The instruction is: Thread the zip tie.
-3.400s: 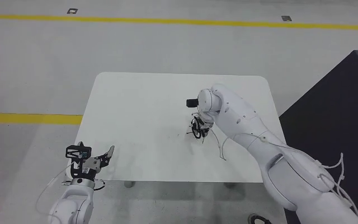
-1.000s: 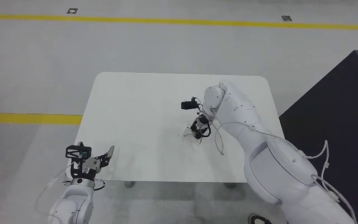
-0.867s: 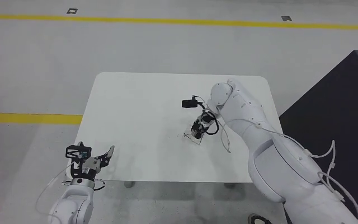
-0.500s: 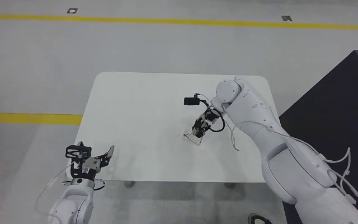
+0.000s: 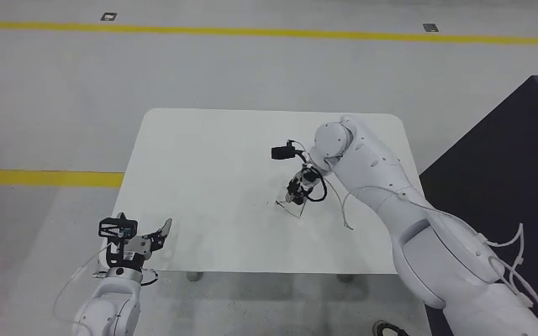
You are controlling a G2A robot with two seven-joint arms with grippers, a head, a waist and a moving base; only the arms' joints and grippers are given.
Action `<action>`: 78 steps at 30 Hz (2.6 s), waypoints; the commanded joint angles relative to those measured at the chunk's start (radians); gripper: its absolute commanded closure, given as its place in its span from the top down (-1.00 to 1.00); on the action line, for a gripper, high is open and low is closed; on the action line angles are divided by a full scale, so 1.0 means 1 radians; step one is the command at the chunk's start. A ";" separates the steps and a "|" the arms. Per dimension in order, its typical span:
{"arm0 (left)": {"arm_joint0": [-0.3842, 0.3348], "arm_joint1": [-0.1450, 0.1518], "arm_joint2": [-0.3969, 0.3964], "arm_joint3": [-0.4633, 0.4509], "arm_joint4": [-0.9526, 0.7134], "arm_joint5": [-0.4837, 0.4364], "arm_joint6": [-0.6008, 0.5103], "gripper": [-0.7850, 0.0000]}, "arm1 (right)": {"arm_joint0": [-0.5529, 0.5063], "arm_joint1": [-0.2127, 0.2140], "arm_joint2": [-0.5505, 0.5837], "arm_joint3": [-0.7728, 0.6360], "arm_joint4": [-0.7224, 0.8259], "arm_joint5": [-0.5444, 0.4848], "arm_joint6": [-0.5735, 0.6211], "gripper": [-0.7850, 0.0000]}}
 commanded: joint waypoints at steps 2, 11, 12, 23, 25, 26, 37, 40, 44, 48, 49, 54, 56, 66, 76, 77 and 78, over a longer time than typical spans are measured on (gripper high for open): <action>0.000 0.000 0.000 0.000 0.000 0.000 0.000 1.00 | 0.003 -0.009 -0.013 0.012 -0.021 0.022 -0.007 -0.67; 0.000 0.000 0.000 0.000 0.000 0.000 0.000 1.00 | 0.012 -0.045 -0.046 0.046 -0.066 0.043 -0.058 -0.73; 0.000 0.000 0.000 0.000 0.000 0.000 0.000 1.00 | 0.013 -0.048 -0.047 0.049 -0.068 0.041 -0.062 -0.76; 0.000 0.000 0.000 0.000 0.000 0.000 0.000 1.00 | 0.042 -0.039 0.007 0.090 0.031 -0.118 -0.010 -1.00; 0.000 0.000 0.000 0.000 0.000 0.000 0.000 1.00 | 0.044 -0.036 0.015 0.093 0.037 -0.101 -0.026 -1.00; 0.000 0.000 0.000 0.000 0.000 0.000 0.000 1.00 | 0.044 -0.036 0.015 0.093 0.037 -0.101 -0.026 -1.00; 0.000 0.000 0.000 0.000 0.000 0.000 0.000 1.00 | 0.028 -0.020 -0.078 -0.106 -0.286 -0.117 -0.266 -1.00; 0.000 0.000 0.000 0.000 0.000 0.000 0.000 1.00 | 0.005 0.005 -0.073 -0.172 -0.333 -0.124 -0.238 -1.00; 0.000 0.000 0.000 0.000 0.000 0.000 0.000 1.00 | -0.041 0.034 -0.051 -0.288 -0.302 -0.215 -0.154 -1.00; 0.000 0.000 0.000 0.000 0.000 0.000 0.000 1.00 | -0.087 0.069 -0.003 -0.368 -0.195 -0.268 -0.121 -1.00; 0.000 0.000 0.000 0.000 0.000 0.000 0.000 1.00 | -0.096 0.082 0.001 -0.385 -0.161 -0.267 -0.120 -1.00; 0.000 0.000 0.000 0.000 0.000 0.000 0.000 1.00 | -0.099 0.105 -0.003 -0.417 -0.117 -0.255 -0.108 -1.00; 0.000 0.000 0.000 0.000 0.000 0.000 0.000 1.00 | -0.099 0.105 -0.003 -0.417 -0.117 -0.255 -0.108 -1.00; 0.000 0.000 0.000 0.000 0.000 0.000 0.000 1.00 | -0.099 0.105 -0.003 -0.417 -0.117 -0.255 -0.108 -1.00; 0.000 0.000 0.000 0.000 0.000 0.000 0.000 1.00 | -0.122 0.138 0.008 -0.456 -0.037 -0.253 -0.106 -1.00; 0.000 0.000 0.000 0.000 0.000 0.000 0.000 1.00 | -0.120 0.145 0.005 -0.456 -0.017 -0.246 -0.100 -1.00; 0.000 0.000 0.000 0.000 0.000 0.000 0.000 1.00 | -0.116 0.152 0.001 -0.455 0.002 -0.240 -0.093 -1.00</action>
